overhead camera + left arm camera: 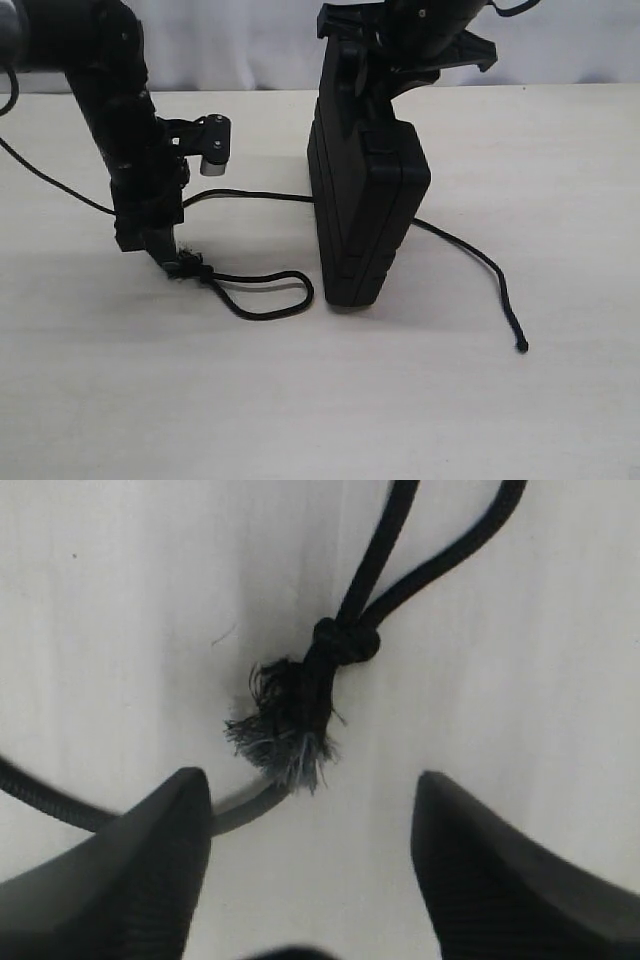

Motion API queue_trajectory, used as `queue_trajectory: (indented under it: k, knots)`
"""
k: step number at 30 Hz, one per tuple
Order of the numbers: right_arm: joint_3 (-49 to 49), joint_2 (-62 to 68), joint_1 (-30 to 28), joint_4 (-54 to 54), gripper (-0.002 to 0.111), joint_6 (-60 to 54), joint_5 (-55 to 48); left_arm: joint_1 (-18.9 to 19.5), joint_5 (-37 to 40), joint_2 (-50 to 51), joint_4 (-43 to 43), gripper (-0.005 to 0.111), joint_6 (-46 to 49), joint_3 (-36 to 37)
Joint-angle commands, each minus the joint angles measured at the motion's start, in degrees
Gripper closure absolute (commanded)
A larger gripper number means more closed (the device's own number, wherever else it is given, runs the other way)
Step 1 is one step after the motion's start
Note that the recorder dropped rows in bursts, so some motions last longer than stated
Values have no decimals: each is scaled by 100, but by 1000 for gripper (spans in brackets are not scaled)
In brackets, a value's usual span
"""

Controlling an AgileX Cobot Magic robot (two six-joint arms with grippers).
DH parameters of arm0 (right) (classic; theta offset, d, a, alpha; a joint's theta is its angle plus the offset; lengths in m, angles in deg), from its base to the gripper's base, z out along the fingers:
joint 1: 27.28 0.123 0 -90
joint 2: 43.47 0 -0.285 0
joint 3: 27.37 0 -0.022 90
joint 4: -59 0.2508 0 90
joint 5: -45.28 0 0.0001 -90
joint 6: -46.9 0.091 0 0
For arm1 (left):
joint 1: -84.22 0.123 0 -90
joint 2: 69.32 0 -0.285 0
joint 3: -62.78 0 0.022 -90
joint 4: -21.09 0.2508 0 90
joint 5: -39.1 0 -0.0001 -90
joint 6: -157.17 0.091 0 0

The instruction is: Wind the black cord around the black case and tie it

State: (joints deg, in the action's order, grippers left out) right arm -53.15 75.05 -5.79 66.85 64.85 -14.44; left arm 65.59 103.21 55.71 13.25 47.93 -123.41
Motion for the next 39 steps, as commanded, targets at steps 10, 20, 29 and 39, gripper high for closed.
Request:
queue_trajectory:
  k: [10,20,29,39]
  knots:
    - [-26,-60,-6,49,104,-52,-6,-833,-1588,-42,-179,50,866,755]
    - [-26,-60,-6,49,104,-52,-6,-858,-2370,348,713,50,274,1132]
    - [-26,-60,-6,49,104,-52,-6,-863,-1971,348,568,81,283,1132]
    - [-26,-60,-6,49,104,-52,-6,-863,-1559,325,581,107,113,1132]
